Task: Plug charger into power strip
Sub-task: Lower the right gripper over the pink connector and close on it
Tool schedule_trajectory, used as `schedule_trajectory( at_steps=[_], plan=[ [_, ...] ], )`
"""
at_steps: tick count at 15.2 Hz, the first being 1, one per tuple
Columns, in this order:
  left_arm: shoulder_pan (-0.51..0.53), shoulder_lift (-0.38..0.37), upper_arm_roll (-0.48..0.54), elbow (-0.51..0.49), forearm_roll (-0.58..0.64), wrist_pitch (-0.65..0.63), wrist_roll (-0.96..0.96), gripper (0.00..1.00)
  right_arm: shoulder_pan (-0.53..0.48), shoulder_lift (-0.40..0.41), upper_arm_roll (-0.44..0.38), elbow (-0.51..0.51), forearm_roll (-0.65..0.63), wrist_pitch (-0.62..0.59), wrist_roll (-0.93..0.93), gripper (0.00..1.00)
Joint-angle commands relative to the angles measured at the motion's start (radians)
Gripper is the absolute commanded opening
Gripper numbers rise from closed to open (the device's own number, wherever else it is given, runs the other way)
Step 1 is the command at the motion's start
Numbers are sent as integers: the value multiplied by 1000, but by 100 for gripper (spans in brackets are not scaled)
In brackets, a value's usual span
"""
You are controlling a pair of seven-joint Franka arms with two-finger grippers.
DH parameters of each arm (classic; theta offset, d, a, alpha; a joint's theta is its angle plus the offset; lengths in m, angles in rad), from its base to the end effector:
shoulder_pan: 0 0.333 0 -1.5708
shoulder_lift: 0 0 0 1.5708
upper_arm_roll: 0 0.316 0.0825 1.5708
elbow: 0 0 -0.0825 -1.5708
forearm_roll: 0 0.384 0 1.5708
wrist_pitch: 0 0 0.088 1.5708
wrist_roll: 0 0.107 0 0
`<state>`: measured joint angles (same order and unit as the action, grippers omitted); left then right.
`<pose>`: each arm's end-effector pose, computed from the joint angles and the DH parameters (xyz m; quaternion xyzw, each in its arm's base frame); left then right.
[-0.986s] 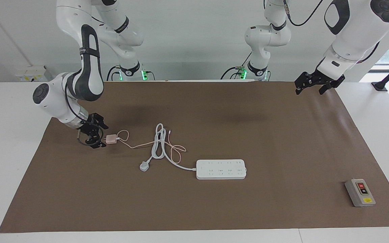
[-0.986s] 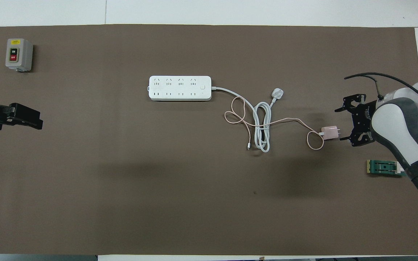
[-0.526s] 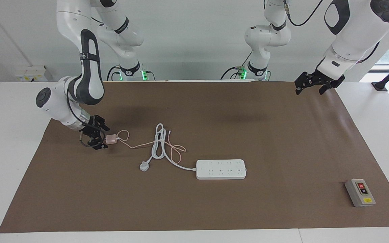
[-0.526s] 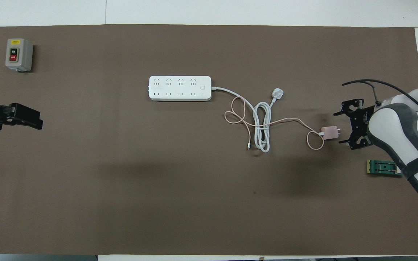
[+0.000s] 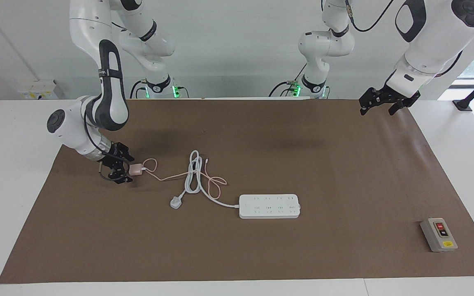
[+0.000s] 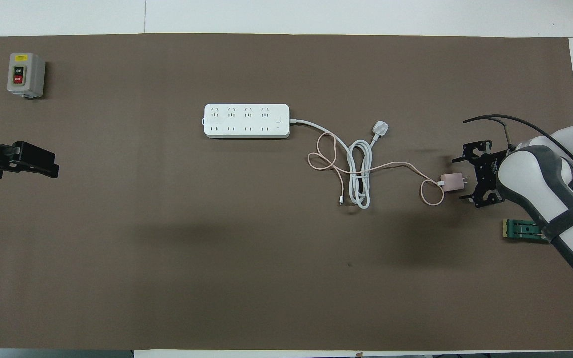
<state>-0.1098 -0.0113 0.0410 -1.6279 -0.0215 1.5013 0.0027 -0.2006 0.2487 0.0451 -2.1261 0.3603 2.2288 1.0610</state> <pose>0.5400 -0.0395 0.5984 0.9976 -0.0358 -0.0580 0.0091 0.5515 -0.0757 0.2826 -0.7360 0.6586 0.1257 0.0933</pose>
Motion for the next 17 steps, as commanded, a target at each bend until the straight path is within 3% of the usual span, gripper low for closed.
schedule_trajectory(
  at_steps=[1,4,10,12,17],
  plan=[
    [1,-18,2,-13,-2,4,3,100,-17,-3,12,-23,31,29,-44,100],
    [1,-18,2,-13,-2,4,3,100,-17,-6,12,-31,32,29,-61,99],
    [1,-18,2,-13,-2,4,2,100,-19,-12,12,-49,34,22,-64,85],
    [1,-18,2,-13,-2,4,2,100,-23,-14,12,-49,74,18,-69,77],
    [1,-18,2,-13,-2,4,3,100,-25,-14,12,-48,112,11,-110,39]
  ],
)
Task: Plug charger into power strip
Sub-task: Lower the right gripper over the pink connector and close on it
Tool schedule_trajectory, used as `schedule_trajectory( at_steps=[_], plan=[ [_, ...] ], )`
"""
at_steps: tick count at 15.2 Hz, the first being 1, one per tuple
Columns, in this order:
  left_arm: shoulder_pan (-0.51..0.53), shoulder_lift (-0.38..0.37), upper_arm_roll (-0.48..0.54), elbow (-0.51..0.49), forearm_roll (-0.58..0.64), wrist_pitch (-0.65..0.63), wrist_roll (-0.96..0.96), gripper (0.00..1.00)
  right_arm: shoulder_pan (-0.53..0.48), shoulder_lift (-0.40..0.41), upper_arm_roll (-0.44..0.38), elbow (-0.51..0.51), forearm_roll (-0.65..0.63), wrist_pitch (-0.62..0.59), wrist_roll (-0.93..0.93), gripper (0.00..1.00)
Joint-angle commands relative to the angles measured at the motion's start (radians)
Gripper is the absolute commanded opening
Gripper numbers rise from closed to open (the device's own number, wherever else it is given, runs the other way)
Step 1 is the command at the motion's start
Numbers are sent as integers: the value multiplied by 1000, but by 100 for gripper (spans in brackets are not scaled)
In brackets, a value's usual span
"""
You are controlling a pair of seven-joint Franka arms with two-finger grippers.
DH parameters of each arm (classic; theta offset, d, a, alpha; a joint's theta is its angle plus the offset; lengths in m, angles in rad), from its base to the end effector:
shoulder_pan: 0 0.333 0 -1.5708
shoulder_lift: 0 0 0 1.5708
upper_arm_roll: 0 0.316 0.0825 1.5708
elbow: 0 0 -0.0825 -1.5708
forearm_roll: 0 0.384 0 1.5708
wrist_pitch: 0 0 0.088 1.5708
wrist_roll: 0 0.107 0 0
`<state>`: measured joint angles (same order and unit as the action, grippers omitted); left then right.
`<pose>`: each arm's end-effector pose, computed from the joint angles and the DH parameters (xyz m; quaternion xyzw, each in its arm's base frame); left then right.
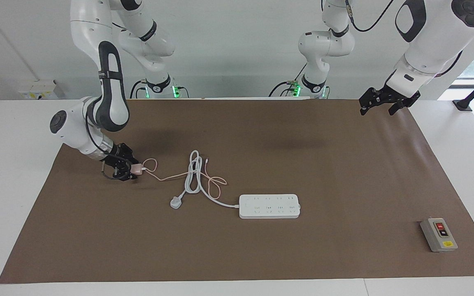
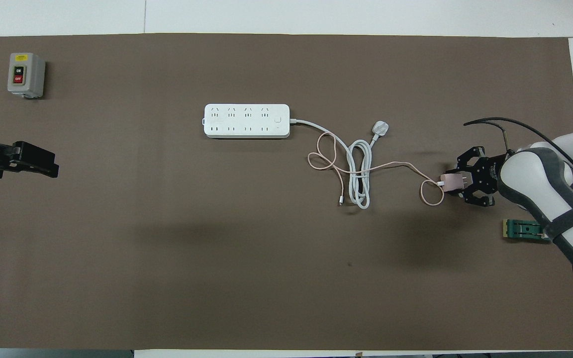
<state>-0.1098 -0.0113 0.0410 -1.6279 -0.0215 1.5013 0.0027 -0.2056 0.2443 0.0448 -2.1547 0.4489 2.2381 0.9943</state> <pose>0.5400 -0.0395 0.5984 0.9976 -0.0358 -0.0580 0.0091 0.5438 -0.0753 0.2751 -0.7306 0.6570 0.1404 0.1221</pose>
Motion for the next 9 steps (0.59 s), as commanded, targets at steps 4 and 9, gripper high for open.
schedule_trajectory(
  at_steps=[4,9],
  plan=[
    [1,-18,2,-13,-1,4,2,100,-26,-10,12,-21,24,-3,-62,46],
    [1,-18,2,-13,-1,4,3,100,-35,-11,12,-13,24,-9,-63,24]
  ],
)
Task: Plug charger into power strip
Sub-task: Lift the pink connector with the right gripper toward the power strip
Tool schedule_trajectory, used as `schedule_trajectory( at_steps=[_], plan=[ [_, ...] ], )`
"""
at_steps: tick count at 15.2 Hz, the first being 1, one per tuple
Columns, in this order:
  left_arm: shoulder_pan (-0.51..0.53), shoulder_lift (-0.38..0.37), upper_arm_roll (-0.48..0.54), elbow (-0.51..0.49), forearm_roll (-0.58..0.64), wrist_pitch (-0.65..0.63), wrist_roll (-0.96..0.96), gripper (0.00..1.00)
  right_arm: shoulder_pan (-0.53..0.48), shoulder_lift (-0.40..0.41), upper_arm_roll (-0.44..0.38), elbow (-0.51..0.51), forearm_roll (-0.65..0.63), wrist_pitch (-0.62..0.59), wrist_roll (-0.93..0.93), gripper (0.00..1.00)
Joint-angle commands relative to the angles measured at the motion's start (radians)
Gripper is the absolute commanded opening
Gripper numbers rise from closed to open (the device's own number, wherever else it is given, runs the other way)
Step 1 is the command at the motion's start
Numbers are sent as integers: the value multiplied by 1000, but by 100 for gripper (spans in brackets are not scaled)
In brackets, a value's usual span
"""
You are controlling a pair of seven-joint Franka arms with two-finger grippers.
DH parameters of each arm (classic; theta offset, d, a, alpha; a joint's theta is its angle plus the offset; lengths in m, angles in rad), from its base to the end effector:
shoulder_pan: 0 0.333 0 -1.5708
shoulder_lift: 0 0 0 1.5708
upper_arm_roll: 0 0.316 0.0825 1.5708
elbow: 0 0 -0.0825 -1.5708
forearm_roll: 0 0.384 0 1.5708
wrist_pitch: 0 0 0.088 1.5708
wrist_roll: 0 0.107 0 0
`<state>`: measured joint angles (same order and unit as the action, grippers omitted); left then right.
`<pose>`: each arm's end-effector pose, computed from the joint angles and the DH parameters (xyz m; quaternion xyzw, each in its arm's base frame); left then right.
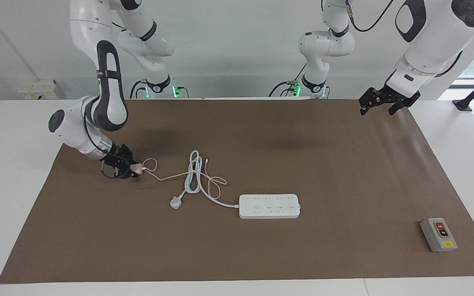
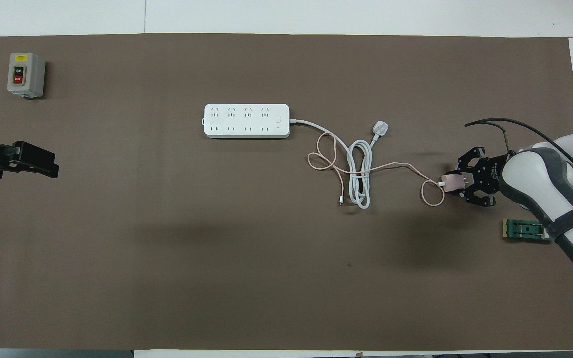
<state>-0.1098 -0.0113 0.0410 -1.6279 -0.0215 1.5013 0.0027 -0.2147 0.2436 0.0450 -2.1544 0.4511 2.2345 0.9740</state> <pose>0.5400 -0.0395 0.5984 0.9976 -0.0358 -0.0580 0.0091 0.5429 -0.0798 0.2754 -0.7338 0.6529 0.1402 0.1248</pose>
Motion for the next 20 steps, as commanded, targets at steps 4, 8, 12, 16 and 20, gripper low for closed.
schedule_trajectory(
  at_steps=[4,8,12,16,20],
  plan=[
    [1,-18,2,-13,0,4,2,100,-19,-15,16,47,37,-58,-34,0],
    [1,-18,2,-13,-1,4,2,100,47,-52,26,140,66,-72,145,0],
    [1,-18,2,-13,-1,4,2,100,161,-47,26,287,67,-81,431,0],
    [1,-18,2,-13,-1,4,2,100,245,-23,26,405,69,-116,509,0],
    [1,-18,2,-13,-1,2,-4,100,330,2,26,473,69,-127,566,0]
  ],
)
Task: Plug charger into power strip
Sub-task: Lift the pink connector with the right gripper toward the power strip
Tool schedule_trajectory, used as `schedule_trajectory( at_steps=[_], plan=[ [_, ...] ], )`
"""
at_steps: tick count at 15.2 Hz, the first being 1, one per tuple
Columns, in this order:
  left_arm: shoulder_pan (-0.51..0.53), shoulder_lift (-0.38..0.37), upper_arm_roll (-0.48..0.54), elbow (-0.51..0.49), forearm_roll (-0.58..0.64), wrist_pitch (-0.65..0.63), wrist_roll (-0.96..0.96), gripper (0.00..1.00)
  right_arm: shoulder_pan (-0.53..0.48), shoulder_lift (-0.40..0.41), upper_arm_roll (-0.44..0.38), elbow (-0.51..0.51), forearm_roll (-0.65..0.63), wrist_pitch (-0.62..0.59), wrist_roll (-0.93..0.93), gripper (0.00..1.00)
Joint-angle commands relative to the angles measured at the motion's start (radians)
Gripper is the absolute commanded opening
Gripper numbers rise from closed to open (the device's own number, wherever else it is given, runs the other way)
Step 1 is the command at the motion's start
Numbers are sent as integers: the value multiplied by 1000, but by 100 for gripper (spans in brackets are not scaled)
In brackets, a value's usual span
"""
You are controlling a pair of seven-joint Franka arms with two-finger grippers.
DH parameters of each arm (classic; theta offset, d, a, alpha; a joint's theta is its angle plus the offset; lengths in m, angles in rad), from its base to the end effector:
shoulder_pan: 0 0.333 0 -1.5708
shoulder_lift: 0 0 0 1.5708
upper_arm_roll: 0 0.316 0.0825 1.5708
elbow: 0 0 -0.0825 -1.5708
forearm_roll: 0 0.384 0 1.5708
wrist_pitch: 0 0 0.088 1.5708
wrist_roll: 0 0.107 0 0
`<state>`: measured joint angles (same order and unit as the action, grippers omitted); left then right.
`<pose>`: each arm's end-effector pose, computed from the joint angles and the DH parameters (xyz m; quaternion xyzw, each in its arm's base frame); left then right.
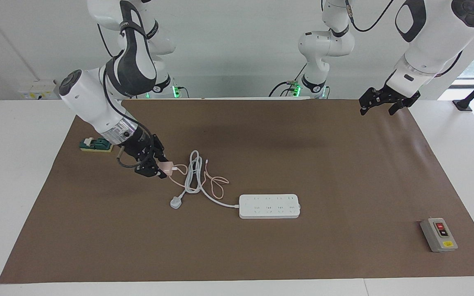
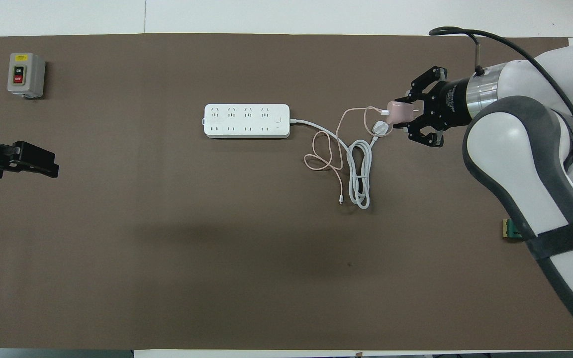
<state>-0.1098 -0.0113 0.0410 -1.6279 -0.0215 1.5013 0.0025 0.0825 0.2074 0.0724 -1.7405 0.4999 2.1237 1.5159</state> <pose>0.5400 -0.0395 0.5984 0.9976 -0.0357 -0.0580 0.0091 0.6300 0.1170 0.4763 -0.6782 0.6934 0.1125 0.2159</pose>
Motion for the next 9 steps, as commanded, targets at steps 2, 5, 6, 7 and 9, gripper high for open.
schedule_trajectory(
  at_steps=[2,5,6,7,9],
  plan=[
    [-14,-18,-7,-13,0,4,1,100,97,43,-2,77,22,-11,44,0],
    [-22,-18,-6,-13,-1,2,2,100,190,69,-5,131,6,-2,157,0],
    [-18,-18,-6,-13,-1,4,2,100,215,76,-6,143,3,2,185,0],
    [-16,-19,-6,-13,-1,-4,5,100,229,79,-6,151,-3,4,196,0],
    [-27,-18,-10,-10,-5,5,11,100,255,86,-6,160,-27,4,216,0]
  ],
)
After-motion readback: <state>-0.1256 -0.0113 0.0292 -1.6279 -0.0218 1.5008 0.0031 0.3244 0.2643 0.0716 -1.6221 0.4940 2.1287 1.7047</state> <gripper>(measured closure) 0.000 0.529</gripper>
